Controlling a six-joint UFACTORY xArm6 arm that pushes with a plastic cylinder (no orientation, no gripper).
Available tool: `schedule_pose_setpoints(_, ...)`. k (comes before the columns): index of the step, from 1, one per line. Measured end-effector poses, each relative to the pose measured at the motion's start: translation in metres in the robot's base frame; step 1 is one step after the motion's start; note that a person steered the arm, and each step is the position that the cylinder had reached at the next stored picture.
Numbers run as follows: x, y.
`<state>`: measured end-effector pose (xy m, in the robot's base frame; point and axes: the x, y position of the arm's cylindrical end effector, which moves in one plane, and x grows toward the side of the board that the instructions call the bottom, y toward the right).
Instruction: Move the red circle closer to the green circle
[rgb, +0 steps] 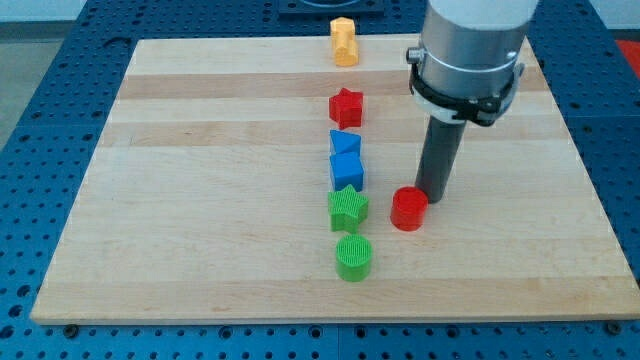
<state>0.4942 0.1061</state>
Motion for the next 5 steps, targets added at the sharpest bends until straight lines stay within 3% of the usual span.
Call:
schedule_pose_setpoints(3, 0.055, -0.026)
schedule_pose_setpoints(5, 0.066, -0.024)
